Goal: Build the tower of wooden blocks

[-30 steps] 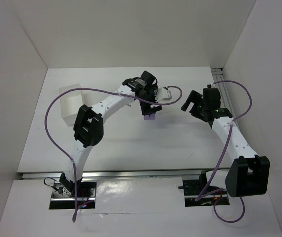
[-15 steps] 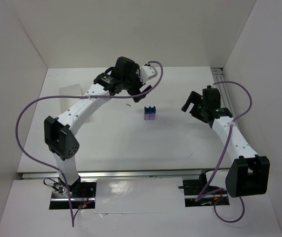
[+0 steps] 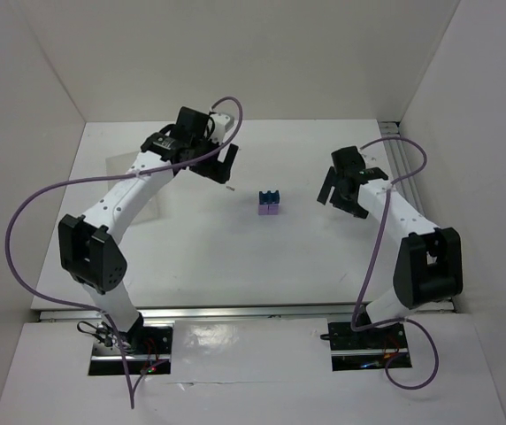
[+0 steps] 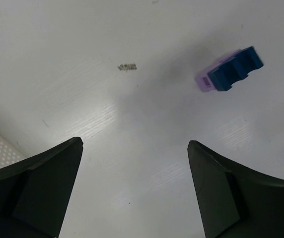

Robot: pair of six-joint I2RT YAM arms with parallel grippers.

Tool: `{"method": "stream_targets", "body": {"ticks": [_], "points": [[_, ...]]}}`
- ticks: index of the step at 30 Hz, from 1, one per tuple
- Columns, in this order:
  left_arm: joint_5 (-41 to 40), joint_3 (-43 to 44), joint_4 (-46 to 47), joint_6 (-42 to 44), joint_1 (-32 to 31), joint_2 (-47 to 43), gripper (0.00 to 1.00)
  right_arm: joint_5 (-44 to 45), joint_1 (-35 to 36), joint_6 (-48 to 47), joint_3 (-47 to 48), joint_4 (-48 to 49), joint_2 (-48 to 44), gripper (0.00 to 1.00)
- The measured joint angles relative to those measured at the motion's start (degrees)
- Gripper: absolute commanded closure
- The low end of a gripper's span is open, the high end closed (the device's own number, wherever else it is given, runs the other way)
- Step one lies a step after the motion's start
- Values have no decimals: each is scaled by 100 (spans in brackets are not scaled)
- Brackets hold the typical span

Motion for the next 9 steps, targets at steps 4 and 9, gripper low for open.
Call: {"method": "stream_targets", "body": {"ticks": [4, 9], "points": [[-555, -741, -37, -190, -85, -444, 0, 173, 153, 39, 11, -144, 131, 0], [-1220, -1585, 44, -479, -162, -1178, 0, 243, 291, 59, 9, -138, 131, 0]]}}
